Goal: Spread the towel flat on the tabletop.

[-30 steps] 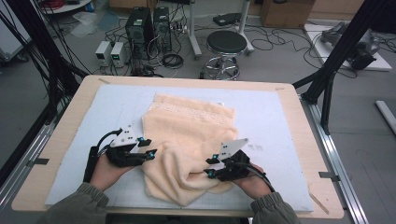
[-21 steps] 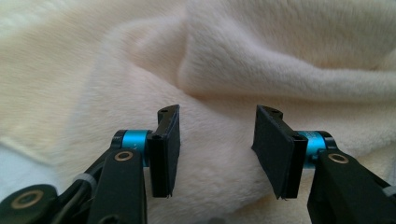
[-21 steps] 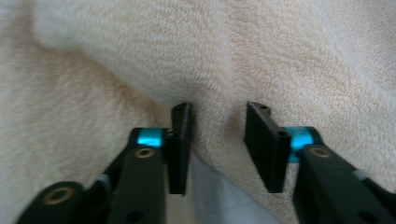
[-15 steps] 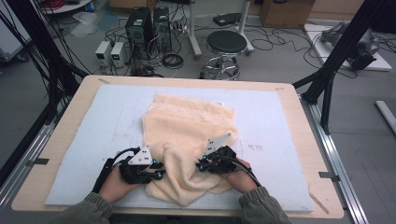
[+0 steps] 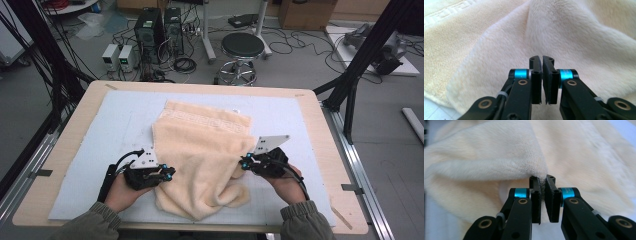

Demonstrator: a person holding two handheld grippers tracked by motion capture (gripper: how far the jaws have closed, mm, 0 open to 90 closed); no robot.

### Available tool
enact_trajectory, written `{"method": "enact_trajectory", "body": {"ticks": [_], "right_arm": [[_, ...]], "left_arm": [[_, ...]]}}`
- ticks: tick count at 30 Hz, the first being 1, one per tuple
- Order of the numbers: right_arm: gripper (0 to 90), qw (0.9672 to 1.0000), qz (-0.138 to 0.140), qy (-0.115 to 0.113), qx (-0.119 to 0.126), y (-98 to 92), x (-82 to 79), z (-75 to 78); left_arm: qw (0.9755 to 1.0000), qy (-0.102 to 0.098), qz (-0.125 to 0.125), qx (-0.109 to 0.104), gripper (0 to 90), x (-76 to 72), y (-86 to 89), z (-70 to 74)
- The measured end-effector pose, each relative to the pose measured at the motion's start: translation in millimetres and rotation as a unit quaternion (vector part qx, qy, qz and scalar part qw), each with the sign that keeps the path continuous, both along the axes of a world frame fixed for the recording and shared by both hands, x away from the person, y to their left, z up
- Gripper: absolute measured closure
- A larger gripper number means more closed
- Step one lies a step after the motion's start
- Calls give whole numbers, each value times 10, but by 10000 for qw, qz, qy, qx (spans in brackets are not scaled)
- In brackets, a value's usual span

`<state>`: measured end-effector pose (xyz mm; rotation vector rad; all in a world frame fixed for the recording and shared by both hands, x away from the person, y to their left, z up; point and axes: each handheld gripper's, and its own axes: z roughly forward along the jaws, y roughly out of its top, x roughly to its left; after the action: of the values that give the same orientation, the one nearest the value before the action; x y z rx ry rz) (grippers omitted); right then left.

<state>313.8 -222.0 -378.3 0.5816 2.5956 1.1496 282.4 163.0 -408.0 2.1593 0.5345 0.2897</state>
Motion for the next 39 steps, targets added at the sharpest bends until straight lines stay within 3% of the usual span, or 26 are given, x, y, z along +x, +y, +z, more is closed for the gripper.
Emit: {"method": "enact_trajectory", "body": {"ticks": [2,4,7,11,13,15,20,23,25,28,30,33,35,39], "right_arm": [[846,9998,-154,42,-71,-47,91,-20],[845,9988,-376,264,-197,-62,234,-124],[832,9975,-441,511,-221,-18,383,-278],[746,9978,-447,485,-53,-18,397,-271],[693,9983,-416,410,-13,-41,338,-222],[648,9985,-394,371,38,-61,269,-170],[601,9996,-223,6,161,-31,29,-34],[591,9997,-72,-32,229,24,-82,-9],[590,9994,184,-27,304,82,-134,-11],[585,9977,564,8,362,225,-167,-29],[566,9971,702,30,297,330,-156,-55],[550,9969,761,86,159,496,-64,-132],[558,9976,685,118,8,597,45,-204],[673,9987,407,204,-242,720,270,-363]], "left_arm": [[10000,20,10,1,792,10,-13,-19],[10000,53,-18,43,724,24,-19,-41],[9996,178,-8,196,588,46,-36,-100],[9987,270,-61,424,530,79,-61,-213],[9984,284,-142,477,549,95,-97,-253],[9982,261,-200,500,628,99,-125,-252],[9983,95,-105,562,812,67,-142,-208],[9993,-7,95,361,846,80,-78,-125],[9992,-101,305,230,849,121,-12,-42],[9974,-201,687,66,852,239,100,78],[9949,-282,966,-37,852,332,164,146],[9909,-346,1302,20,851,528,186,163],[9889,-192,1472,-5,851,668,172,108],[9866,41,1631,61,843,848,113,-45]]}}
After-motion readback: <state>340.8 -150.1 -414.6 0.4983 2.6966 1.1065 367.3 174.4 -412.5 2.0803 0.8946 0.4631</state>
